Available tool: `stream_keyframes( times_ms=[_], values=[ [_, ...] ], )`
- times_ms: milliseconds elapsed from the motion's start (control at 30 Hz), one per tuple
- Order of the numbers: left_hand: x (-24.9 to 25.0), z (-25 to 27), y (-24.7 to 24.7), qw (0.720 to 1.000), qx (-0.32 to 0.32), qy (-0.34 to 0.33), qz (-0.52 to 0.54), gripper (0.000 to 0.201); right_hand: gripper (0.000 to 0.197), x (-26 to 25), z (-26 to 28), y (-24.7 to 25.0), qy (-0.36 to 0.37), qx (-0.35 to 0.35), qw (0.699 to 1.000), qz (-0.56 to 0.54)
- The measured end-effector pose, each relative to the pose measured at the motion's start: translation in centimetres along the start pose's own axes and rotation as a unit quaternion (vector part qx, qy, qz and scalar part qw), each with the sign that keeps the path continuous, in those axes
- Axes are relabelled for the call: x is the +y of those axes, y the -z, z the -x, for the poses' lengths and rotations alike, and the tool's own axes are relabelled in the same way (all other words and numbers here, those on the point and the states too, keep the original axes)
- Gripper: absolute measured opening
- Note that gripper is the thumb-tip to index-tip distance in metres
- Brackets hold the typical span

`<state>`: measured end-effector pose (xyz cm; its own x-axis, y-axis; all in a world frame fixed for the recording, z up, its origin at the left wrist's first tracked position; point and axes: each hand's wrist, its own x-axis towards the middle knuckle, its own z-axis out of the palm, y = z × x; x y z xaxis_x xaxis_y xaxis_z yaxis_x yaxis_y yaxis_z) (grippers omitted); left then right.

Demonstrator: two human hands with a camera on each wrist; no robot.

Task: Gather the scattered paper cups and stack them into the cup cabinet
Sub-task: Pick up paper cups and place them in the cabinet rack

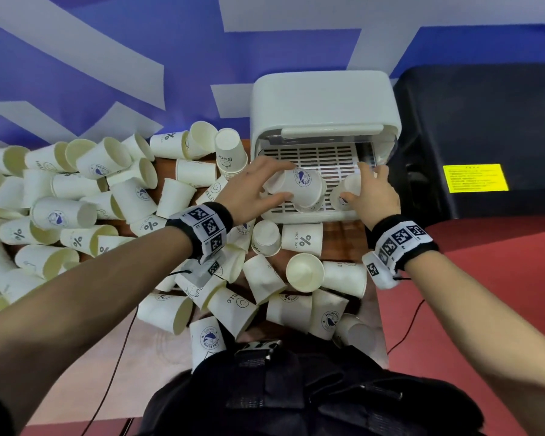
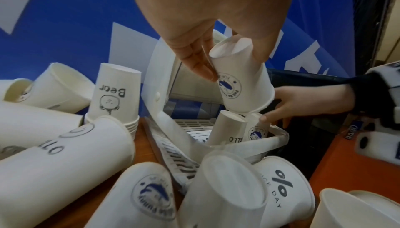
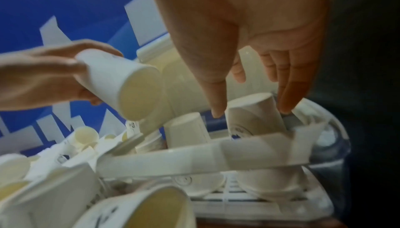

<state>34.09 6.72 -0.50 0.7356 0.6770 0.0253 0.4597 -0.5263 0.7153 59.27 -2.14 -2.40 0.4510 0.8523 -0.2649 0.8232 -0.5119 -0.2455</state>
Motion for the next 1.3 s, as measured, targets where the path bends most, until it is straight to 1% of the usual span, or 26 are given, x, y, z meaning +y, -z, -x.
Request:
stream_keyframes(
  times_ms=[200, 267, 367, 533, 633, 767, 833, 900, 967, 1067, 1200, 1300],
  values=[
    [1.8, -1.7, -1.1, 0.996, 0.018, -0.074, -0.041, 0.043, 0.048, 1.5, 4.0, 1.4, 0.035, 0.107, 0.991, -0.072],
    [2.3, -2.5, -1.6, 0.99, 0.001, -0.113, -0.084, 0.04, 0.042, 2.2, 5.4, 1.8, 0.039, 0.129, 0.987, -0.092],
    [3.3, -3.9, -2.3, 0.973, -0.041, -0.159, -0.161, 0.037, 0.038, 3.4, 7.2, 2.0, 0.039, 0.154, 0.98, -0.124],
    [5.3, -6.8, -3.5, 0.944, -0.095, -0.205, -0.24, 0.037, 0.037, 4.8, 9.7, 1.4, 0.064, 0.154, 0.972, -0.163],
    [6.0, -8.5, -4.3, 0.924, -0.117, -0.249, -0.266, 0.035, 0.037, 5.1, 10.4, 1.3, 0.071, 0.146, 0.973, -0.167],
    [6.0, -9.7, -5.7, 0.901, -0.155, -0.285, -0.288, 0.039, 0.035, 5.5, 10.8, 1.5, 0.071, 0.147, 0.971, -0.174],
    [6.1, -10.2, -6.4, 0.892, -0.184, -0.283, -0.3, 0.042, 0.034, 5.6, 10.8, 1.5, 0.064, 0.151, 0.972, -0.168],
    [6.5, -10.6, -6.7, 0.881, -0.22, -0.261, -0.327, 0.044, 0.035, 5.8, 10.8, 1.3, 0.068, 0.152, 0.973, -0.157],
    [6.9, -10.9, -6.8, 0.867, -0.244, -0.243, -0.36, 0.045, 0.036, 5.9, 10.8, 1.0, 0.073, 0.153, 0.974, -0.148],
    [7.0, -11.2, -7.5, 0.872, -0.257, -0.221, -0.352, 0.056, 0.037, 5.9, 10.7, 0.6, 0.073, 0.151, 0.974, -0.149],
    [6.1, -10.9, -9.3, 0.874, -0.276, -0.219, -0.335, 0.078, 0.038, 5.9, 10.4, 0.2, 0.081, 0.141, 0.975, -0.153],
    [5.9, -10.5, -10.2, 0.876, -0.287, -0.179, -0.343, 0.078, 0.039, 5.9, 10.2, 0.0, 0.083, 0.13, 0.976, -0.157]
  ],
)
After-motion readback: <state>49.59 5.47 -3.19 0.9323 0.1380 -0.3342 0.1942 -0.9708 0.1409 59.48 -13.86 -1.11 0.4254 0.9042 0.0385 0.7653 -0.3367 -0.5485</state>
